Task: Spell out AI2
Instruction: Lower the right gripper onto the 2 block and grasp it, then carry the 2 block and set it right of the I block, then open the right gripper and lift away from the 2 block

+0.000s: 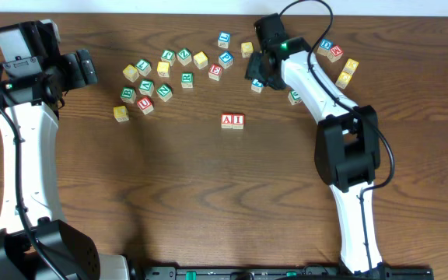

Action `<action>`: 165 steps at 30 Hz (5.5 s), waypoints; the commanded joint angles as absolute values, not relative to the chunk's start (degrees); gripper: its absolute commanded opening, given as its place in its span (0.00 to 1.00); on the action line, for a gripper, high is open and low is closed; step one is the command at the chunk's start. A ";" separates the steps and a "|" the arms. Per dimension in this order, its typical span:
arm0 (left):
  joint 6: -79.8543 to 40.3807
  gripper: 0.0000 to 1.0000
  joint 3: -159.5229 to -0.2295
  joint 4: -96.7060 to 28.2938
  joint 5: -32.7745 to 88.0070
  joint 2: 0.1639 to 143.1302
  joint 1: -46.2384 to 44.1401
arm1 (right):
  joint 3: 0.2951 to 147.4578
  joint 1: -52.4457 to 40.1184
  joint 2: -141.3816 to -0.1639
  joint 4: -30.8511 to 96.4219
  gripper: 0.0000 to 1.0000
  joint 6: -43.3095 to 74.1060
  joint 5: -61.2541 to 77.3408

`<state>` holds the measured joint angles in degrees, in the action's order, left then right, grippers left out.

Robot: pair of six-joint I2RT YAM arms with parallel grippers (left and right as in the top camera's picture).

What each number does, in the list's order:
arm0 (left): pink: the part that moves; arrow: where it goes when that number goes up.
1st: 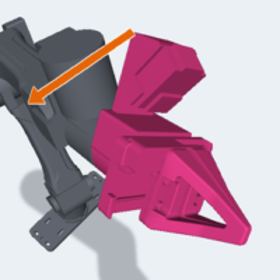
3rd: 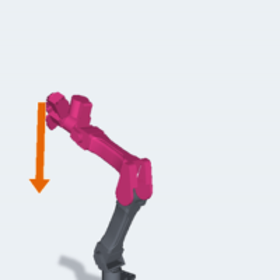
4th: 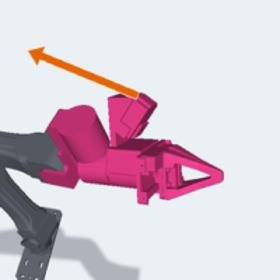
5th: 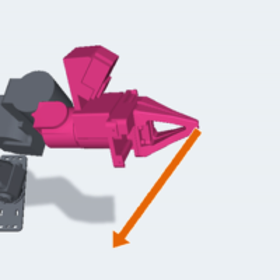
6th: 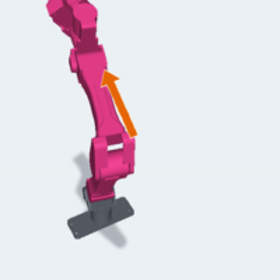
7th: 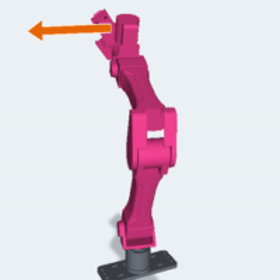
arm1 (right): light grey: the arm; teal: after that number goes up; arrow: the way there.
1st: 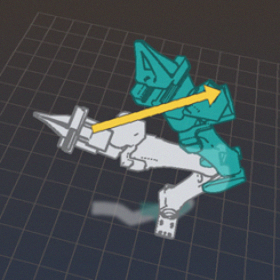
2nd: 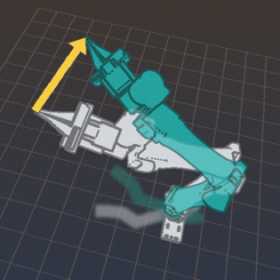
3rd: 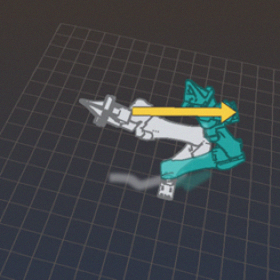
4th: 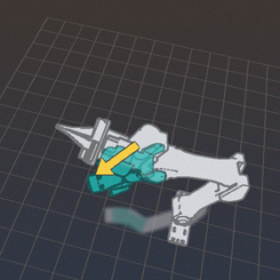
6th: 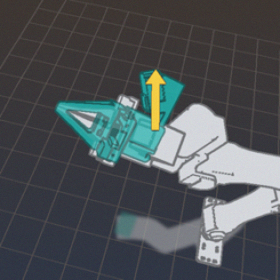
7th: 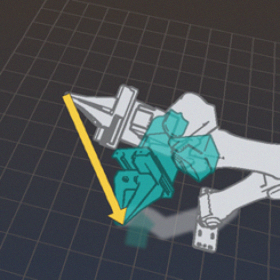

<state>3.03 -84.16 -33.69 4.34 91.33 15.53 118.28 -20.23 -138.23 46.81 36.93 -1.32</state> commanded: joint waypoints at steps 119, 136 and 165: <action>3.40 0.99 -85.47 -33.87 4.23 90.98 15.42 | 114.67 -26.20 -132.46 68.36 0.41 18.37 0.62; 3.40 0.99 -85.47 -33.87 4.23 90.98 15.42 | 114.45 -20.93 -125.40 72.18 0.45 17.47 0.51; 3.40 0.99 -85.47 -33.87 4.23 90.98 15.42 | 102.91 -19.62 -126.43 63.00 0.44 16.27 1.91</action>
